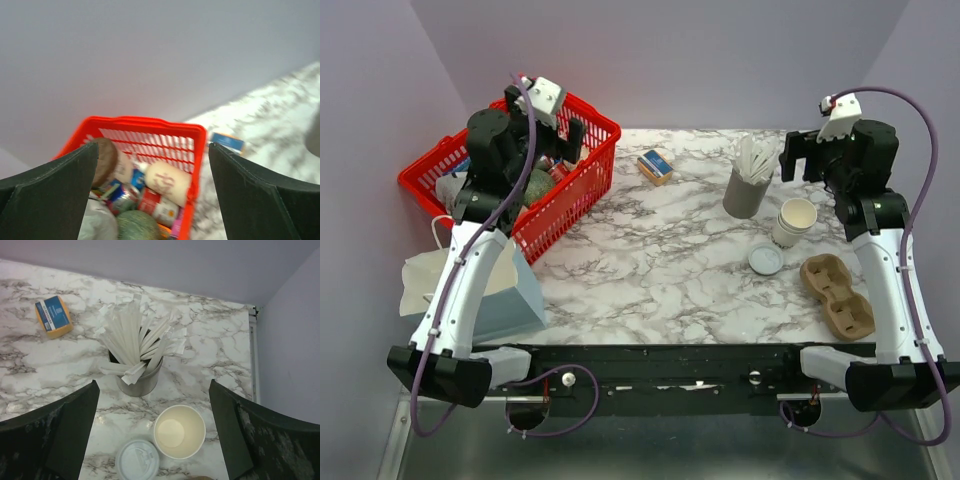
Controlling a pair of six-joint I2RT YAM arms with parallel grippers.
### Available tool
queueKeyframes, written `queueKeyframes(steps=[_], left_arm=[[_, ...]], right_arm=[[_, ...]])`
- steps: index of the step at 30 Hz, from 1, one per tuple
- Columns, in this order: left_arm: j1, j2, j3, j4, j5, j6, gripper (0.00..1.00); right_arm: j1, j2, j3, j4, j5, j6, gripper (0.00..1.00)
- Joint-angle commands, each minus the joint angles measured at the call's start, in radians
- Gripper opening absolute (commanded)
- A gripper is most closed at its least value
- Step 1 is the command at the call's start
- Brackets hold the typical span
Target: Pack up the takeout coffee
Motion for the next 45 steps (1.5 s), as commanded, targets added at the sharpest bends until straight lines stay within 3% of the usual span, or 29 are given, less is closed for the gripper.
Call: queueKeyframes(steps=[1,7,9,14,19,26,33,45], left_arm=[[-0.058,0.035,-0.056,-0.160,0.234,-0.039,0.99],[-0.154,0.024,-0.089,-0.216,0.291,0.019,0.99],[-0.180,0.024,-0.091,-0.246,0.292,0.048,0.99],[-0.197,0.029,-0.086,-0.253,0.285,0.070,0.99],[-0.198,0.035,-0.091,-0.235,0.291,0.051,0.99],[-0.203,0.027,-0.099,-0.240,0.300,0.030,0.99],[-0.203,-0.009,-0.135,-0.249,0.294,0.047,0.99],[-0.203,-0.014,-0.148,-0.243,0.289,0.042,0.99]], right_arm=[[-0.005,0.007,0.017,-0.059,-0.091,-0.071,1.00],[-0.005,-0.015,0.034,-0.223,-0.413,-0.296,1.00],[-0.003,-0.021,0.033,-0.266,-0.444,-0.345,1.00],[-0.003,0.016,0.068,-0.405,-0.440,-0.402,0.96],[-0.006,-0.022,-0.015,-0.464,-0.365,-0.537,0.91],[-0.033,0.025,-0.046,-0.522,-0.435,-0.516,0.69],[-0.128,0.128,0.008,-0.548,-0.522,-0.506,0.65],[-0.181,0.307,0.071,-0.496,-0.357,-0.517,0.56]])
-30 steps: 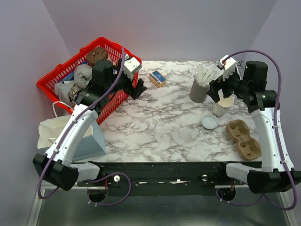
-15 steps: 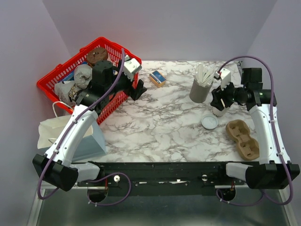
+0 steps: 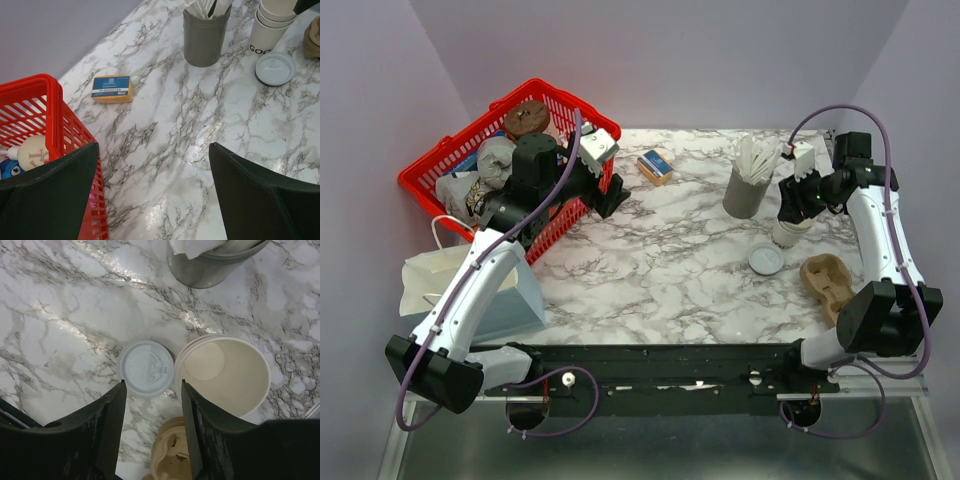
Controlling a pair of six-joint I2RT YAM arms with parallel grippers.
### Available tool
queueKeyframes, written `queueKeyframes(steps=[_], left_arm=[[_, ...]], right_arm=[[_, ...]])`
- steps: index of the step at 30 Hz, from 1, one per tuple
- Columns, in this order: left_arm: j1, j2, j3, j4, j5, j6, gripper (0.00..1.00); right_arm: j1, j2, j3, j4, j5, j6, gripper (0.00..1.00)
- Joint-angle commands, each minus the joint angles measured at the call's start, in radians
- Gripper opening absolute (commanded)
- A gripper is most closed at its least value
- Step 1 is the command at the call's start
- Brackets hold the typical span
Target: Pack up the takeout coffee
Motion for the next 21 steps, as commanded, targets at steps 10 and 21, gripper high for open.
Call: queueKeyframes(steps=[10,21], left_arm=[[-0.005,0.006,0.005,0.013,0.021,-0.009,0.99],[-0.005,0.014,0.008,0.017,0.022,-0.015,0.99]], right_arm=[[-0.007,0.088,0.050,-0.014,0.148,-0.099,0.52],[-0.007,0.142,0.055,-0.066,0.137,-0.154,0.47]])
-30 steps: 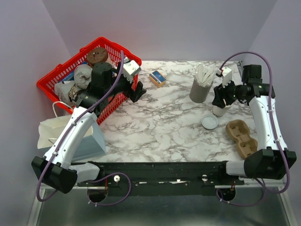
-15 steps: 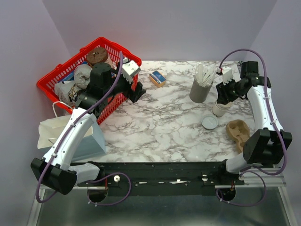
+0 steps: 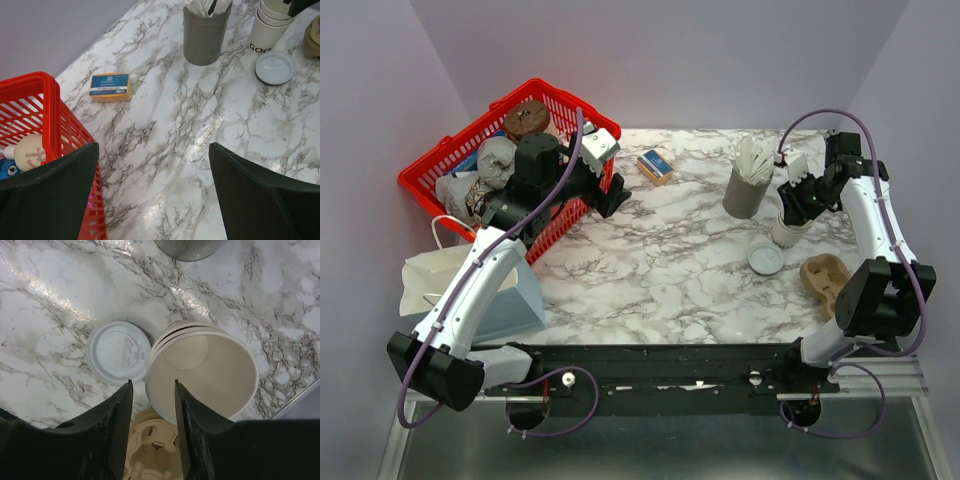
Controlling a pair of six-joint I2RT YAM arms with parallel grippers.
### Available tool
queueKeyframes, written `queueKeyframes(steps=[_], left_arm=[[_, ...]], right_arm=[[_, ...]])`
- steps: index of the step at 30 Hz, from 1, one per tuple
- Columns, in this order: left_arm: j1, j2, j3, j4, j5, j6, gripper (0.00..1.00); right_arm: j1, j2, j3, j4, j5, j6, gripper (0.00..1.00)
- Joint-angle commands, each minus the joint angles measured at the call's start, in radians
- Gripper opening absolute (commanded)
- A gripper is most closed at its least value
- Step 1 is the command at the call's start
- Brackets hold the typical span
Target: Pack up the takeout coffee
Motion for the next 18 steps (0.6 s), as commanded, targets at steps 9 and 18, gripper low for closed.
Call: queueKeyframes(steps=[9,18], left_arm=[[-0.005,0.002,0.007,0.020,0.021,-0.013,0.99],[-0.005,0.001,0.001,0.029,0.022,-0.013,0.99]], right_arm=[[-0.005,0.044,0.022,-0.035,0.028,-0.040,0.41],[-0.005,0.058,0.025,-0.041,0.040,-0.054,0.32]])
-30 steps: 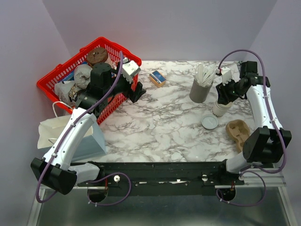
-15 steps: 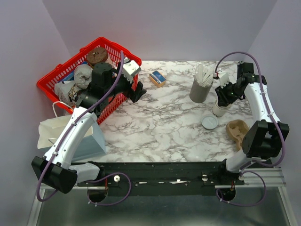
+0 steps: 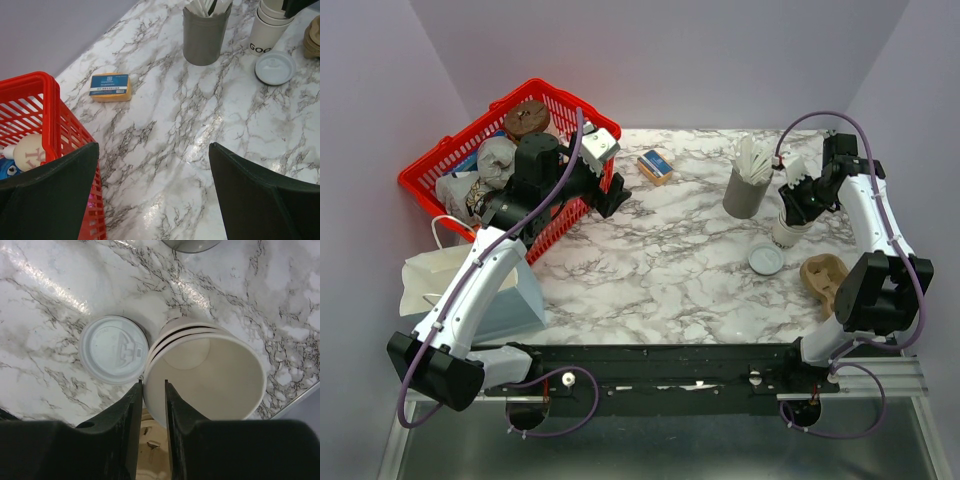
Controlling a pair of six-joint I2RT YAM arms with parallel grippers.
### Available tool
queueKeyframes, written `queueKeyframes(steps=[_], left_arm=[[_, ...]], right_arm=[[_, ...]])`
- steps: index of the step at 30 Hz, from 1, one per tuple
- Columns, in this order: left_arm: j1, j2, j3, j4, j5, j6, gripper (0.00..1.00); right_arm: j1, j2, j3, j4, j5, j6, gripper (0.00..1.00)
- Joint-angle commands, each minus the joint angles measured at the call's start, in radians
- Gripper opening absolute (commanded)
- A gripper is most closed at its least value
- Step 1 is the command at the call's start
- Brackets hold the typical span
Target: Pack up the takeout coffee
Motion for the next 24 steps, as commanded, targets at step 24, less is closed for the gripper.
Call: queueKeyframes(steps=[24], left_arm=[[-0.005,0.005,-0.024,0.059,0.041,-0.026,0.99]], right_arm=[[-0.005,-0.079,0.029,0.027,0.093,-0.029,0.03]])
